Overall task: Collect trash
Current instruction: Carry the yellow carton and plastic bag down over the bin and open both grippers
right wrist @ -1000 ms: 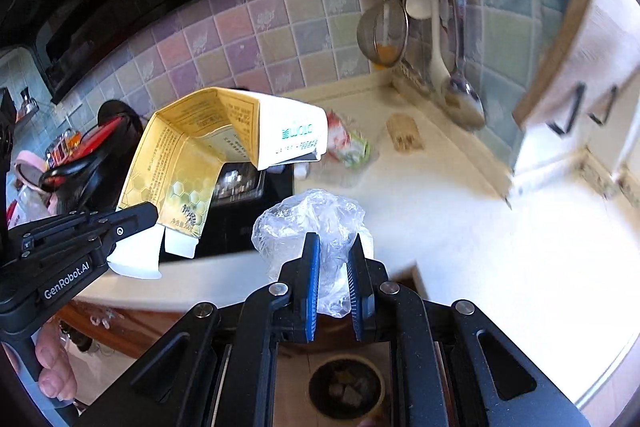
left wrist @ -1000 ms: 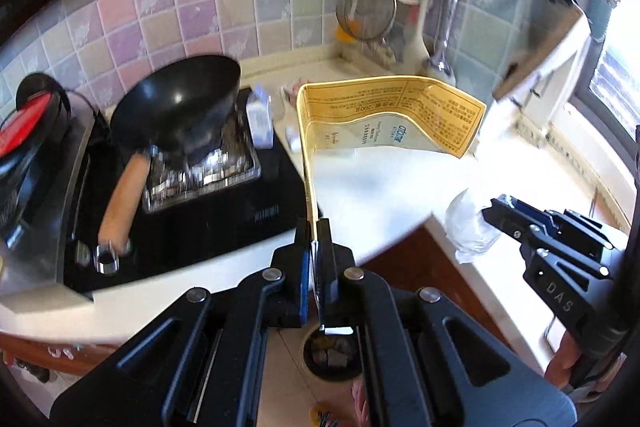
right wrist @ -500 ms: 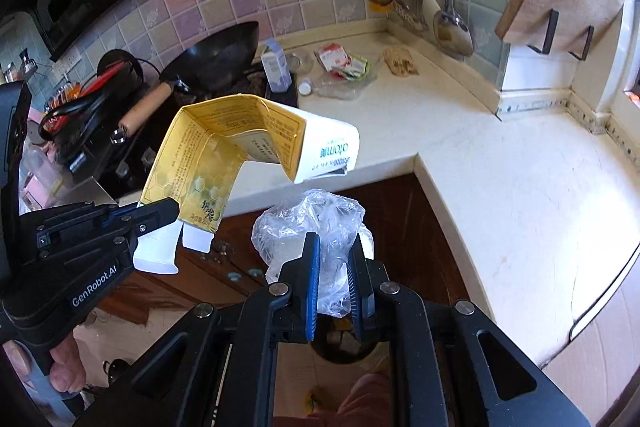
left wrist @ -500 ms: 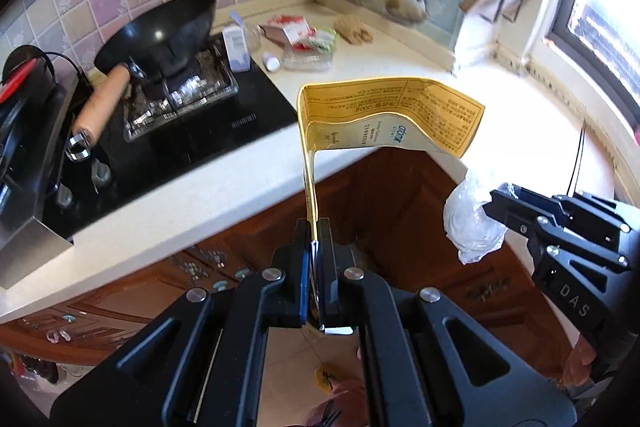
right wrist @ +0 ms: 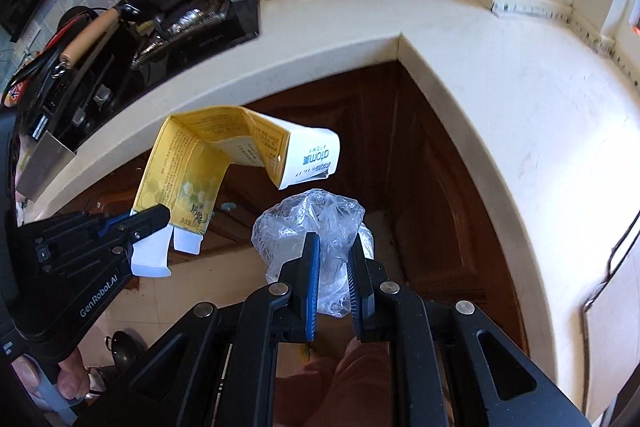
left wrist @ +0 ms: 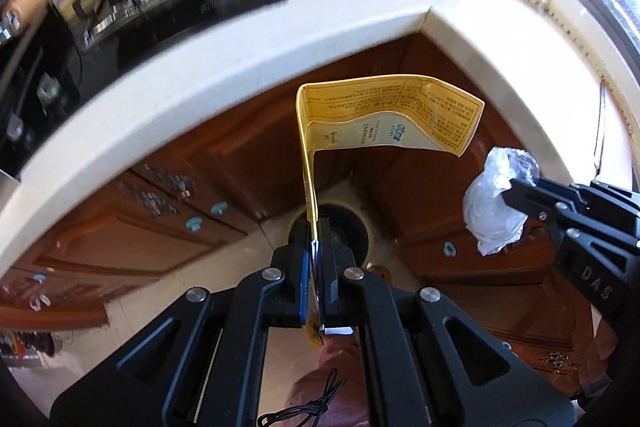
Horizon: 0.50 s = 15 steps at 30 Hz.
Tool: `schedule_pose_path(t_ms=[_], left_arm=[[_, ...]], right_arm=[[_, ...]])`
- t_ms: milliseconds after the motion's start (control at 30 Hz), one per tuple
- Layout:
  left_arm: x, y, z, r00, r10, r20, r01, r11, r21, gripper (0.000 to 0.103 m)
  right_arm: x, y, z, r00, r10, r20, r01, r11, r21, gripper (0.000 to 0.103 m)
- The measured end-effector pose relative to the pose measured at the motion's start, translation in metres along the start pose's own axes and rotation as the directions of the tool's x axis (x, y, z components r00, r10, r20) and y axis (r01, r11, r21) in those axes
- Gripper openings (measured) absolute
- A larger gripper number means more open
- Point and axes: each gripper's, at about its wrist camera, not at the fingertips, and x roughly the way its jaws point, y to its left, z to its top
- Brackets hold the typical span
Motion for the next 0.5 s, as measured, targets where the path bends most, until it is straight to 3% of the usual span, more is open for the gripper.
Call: schedule_pose_path(t_ms=[200, 333, 500], left_arm=[[0.054, 0.013, -0.008, 0.997, -0.004, -0.083, 0.002, 1.0, -0.021, 0.001], [0.098, 0.027, -0.014, 0.994, -0.007, -0.111, 0.001, 0.998, -0.057, 0.001], [0.17, 0.04, -0.029, 0.984, -0.01, -0.177, -0.007, 0.995, -0.095, 0.001]], right_arm=[[0.065, -0.011, 0.002, 0.996, 0.011, -0.091, -0.01, 1.0, 0.019, 0.013], [0.132, -0.021, -0.008, 0.986, 0.016, -0.167, -0.011, 0.999, 0.033, 0.013], [0.226, -0.042, -0.024, 0.967, 0.05, -0.25, -0.015, 0.99, 0.142, 0.013]])
